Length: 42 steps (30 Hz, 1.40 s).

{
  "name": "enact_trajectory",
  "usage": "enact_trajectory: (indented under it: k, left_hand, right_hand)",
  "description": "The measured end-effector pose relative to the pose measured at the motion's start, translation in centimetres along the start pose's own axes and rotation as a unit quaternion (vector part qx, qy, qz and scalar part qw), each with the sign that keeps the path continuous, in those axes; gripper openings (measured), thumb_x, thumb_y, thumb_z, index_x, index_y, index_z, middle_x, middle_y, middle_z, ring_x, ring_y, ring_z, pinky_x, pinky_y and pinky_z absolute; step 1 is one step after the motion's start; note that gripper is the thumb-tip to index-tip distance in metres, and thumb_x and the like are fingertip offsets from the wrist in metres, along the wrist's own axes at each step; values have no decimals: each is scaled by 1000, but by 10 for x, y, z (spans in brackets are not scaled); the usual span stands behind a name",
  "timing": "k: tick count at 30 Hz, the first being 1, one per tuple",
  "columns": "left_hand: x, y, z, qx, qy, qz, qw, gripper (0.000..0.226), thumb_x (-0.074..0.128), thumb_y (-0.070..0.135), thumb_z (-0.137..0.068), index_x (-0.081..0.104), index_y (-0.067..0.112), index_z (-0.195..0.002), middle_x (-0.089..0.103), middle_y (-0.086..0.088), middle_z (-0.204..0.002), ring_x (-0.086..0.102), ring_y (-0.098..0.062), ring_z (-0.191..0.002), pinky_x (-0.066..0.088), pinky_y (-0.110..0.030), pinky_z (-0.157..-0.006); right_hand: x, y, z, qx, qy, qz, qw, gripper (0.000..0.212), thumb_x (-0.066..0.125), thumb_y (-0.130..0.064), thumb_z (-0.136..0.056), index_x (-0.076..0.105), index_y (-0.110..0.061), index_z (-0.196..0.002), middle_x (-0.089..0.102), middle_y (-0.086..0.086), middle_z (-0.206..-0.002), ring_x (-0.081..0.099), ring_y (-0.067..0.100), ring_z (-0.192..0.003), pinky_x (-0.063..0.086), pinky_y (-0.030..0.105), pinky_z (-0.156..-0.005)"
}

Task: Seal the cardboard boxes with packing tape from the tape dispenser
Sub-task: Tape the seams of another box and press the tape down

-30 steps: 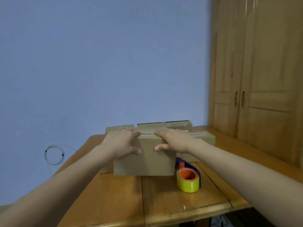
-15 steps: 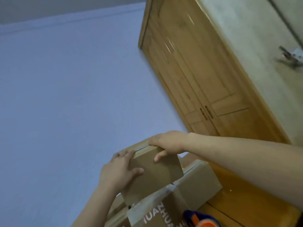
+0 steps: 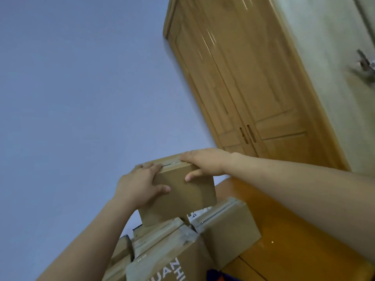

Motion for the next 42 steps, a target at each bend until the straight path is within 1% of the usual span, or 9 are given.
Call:
enact_trajectory:
  k: [5, 9, 17, 22, 27, 31, 34, 38, 42]
  left_hand:
    - [29, -7, -37, -9, -7, 19, 1000, 71, 57, 60, -84, 32, 35, -145, 39, 12, -144, 33, -15, -134, 39, -35, -97]
    - [59, -16, -68, -20, -8, 33, 999, 71, 57, 59, -84, 32, 32, -145, 36, 9, -147, 30, -16, -137, 40, -38, -98]
    - [133, -23, -114, -46, -35, 91, 994, 68, 60, 56, -84, 38, 29, -142, 40, 4, -145, 31, -20, -135, 40, -40, -99]
    - [181, -15, -138, -47, -53, 123, 990, 70, 61, 57, -83, 37, 28, -142, 43, 0, -141, 33, -24, -132, 40, -41, -94]
    - [216, 3, -158, -39, -70, 148, 986, 69, 62, 56, -83, 39, 26, -140, 44, -2, -138, 35, -26, -131, 39, -39, -92]
    - [235, 14, -167, -36, -79, 156, 984, 65, 62, 56, -83, 41, 25, -137, 44, -4, -136, 35, -27, -130, 40, -40, -91]
    - [243, 21, -169, -36, -78, 142, 986, 65, 61, 55, -84, 42, 24, -137, 43, -5, -137, 34, -28, -130, 41, -39, -89]
    - [239, 28, -167, -34, -68, 131, 988, 64, 60, 57, -83, 45, 22, -134, 46, -7, -134, 39, -30, -127, 42, -38, -88]
    - [233, 38, -157, -32, -55, 119, 991, 62, 58, 60, -84, 46, 19, -130, 49, -8, -130, 44, -30, -123, 42, -37, -86]
  right_hand:
    - [14, 22, -28, 1, -21, 12, 1000, 64, 55, -59, -87, 42, -17, -134, 50, 3, -137, 51, 25, -120, 43, 44, -96]
    - [27, 37, -55, -10, -36, 39, 999, 62, 55, -53, -90, 40, -16, -137, 43, 2, -143, 45, 23, -126, 40, 41, -100]
    - [83, 72, -100, -8, -94, 41, 995, 67, 56, -51, -90, 32, -20, -145, 35, 0, -149, 37, 19, -132, 37, 39, -104]
    - [119, 98, -110, 8, -135, 51, 990, 74, 55, -50, -91, 22, -21, -151, 23, 1, -157, 30, 19, -139, 30, 34, -111]
    - [141, 121, -109, 21, -170, 62, 983, 73, 53, -49, -92, 21, -21, -152, 19, -1, -159, 27, 17, -141, 27, 30, -111]
    - [156, 136, -107, 24, -192, 73, 978, 75, 51, -48, -94, 15, -20, -153, 11, 0, -160, 20, 15, -144, 22, 23, -110]
    - [169, 143, -105, 27, -203, 65, 977, 77, 50, -49, -94, 10, -21, -154, 6, 0, -161, 15, 15, -146, 19, 25, -112]
    - [167, 152, -101, 15, -198, 84, 976, 77, 48, -51, -93, 10, -22, -153, 5, -2, -161, 15, 12, -145, 23, 25, -110]
    - [159, 157, -91, -1, -197, 91, 976, 78, 49, -56, -91, 13, -24, -153, 7, -5, -161, 18, 13, -144, 28, 29, -111]
Point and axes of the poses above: each hand's wrist, its own z-axis away from the middle knuckle, its own x-axis out of the palm, y = z × x, the point moved 3 cm from there along -z, towards the middle knuckle
